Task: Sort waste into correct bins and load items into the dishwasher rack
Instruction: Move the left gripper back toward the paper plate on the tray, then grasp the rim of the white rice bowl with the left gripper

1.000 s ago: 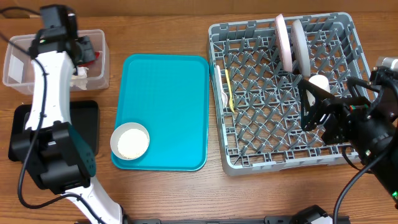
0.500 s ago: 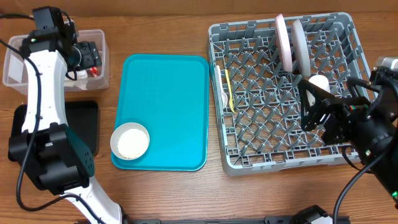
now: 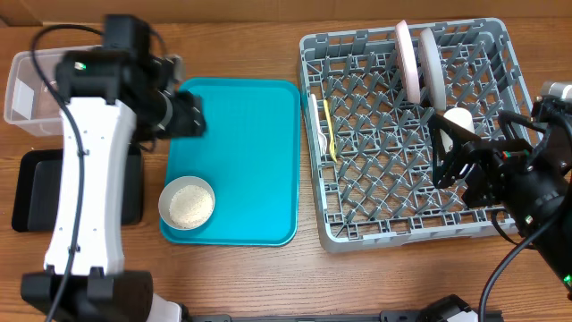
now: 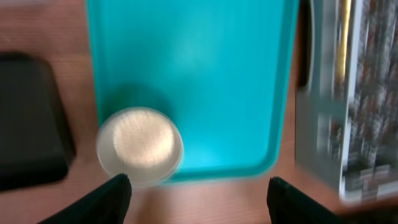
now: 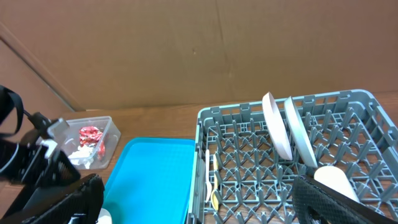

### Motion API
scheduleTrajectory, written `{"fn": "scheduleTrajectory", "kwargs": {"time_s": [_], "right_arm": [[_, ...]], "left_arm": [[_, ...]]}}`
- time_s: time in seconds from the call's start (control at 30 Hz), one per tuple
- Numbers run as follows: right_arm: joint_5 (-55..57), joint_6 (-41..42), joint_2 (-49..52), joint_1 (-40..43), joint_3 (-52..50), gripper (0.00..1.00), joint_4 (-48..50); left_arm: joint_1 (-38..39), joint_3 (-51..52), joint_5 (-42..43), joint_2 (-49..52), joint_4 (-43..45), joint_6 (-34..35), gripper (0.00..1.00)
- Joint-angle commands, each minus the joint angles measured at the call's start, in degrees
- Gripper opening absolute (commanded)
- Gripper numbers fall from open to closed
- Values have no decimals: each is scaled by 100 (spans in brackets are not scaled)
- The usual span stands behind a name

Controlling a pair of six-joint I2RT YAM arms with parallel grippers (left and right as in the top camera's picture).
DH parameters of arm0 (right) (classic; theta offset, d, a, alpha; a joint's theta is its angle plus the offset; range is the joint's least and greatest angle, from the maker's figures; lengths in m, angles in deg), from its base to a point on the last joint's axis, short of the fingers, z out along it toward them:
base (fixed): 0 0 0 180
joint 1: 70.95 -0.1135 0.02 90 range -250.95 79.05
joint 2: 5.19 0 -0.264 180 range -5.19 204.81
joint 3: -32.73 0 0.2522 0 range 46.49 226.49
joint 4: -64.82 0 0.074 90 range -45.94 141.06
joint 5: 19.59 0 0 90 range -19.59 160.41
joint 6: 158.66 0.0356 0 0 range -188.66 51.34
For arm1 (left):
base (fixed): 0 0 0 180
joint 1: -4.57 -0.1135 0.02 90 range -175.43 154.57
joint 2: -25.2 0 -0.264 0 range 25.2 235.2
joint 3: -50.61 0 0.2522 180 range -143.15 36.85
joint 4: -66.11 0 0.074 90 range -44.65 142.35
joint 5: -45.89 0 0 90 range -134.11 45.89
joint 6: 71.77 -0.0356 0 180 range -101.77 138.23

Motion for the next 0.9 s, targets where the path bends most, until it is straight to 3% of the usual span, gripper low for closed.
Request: {"fn": "scheduleTrajectory", "kwargs": {"time_s": [0.0, 0.27, 0.43, 0.87], "right_arm": [[48, 9, -20, 24, 42, 100, 9], [48, 9, -20, 24, 42, 100, 7], [48, 9, -20, 22, 42, 100, 9], [48, 9, -20, 24, 42, 100, 9]], "left_arm": [[592, 168, -562, -81, -367, 426, 72], [1434, 1851, -636, -81, 321, 1093, 60], [1633, 3003, -1462, -79, 953, 1770, 63], [1554, 4450, -1602, -76, 2629, 1672, 68]]}}
